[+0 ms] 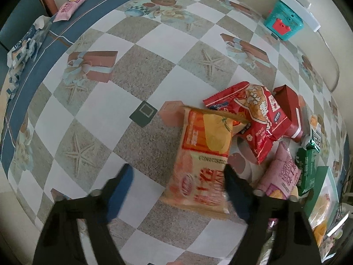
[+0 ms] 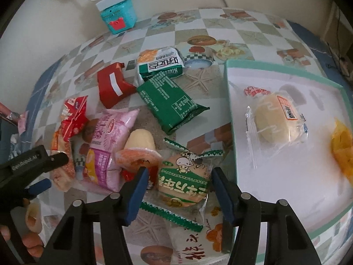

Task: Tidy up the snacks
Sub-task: 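Grasp the orange bread bag with the left gripper while the right grasps the green biscuit pack, then carry the bread bag and biscuit pack over the white tray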

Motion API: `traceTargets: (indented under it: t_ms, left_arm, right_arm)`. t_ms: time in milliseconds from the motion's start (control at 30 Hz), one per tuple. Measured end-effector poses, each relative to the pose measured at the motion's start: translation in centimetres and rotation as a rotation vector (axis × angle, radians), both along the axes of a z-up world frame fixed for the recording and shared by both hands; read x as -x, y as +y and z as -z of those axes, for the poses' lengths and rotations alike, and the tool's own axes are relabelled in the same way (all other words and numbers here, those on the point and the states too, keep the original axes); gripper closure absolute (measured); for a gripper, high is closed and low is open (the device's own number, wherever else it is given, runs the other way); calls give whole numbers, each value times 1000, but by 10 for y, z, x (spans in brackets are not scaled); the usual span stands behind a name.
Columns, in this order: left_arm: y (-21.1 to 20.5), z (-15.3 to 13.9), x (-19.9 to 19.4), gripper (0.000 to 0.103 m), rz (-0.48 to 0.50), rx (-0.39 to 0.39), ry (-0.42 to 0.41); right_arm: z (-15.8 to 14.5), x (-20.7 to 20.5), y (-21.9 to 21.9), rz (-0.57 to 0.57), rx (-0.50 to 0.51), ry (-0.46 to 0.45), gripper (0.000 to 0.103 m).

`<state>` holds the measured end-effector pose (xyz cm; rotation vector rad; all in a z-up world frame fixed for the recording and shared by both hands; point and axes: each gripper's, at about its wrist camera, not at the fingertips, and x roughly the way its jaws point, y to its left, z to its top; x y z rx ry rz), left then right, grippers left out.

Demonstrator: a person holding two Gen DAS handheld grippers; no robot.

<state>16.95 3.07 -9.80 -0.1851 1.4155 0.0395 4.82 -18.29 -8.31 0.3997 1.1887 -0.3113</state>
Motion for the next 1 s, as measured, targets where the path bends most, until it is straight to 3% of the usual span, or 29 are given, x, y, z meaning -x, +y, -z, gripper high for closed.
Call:
traceTargets:
  t_ms: [167,400,533,667,1000]
  left_arm:
    - [-5,0,2,30,5,-17,3]
    - [-1,-2,4,50,10,-15,3]
    - [3,-5,4,53,12,-12,6]
    - [6,-20,5,64,9,-4,-15]
    - [19,-66,14,64,10,54,-96]
  right_arm:
    - [3,1,1,1,8,10,42]
    - [7,0,4,2,25,23,49]
    - [5,1,2,9,20,26,50]
    - [-8,3,0,13,3,-3,50]
    - [-45,9,-1,28,22,-62,50]
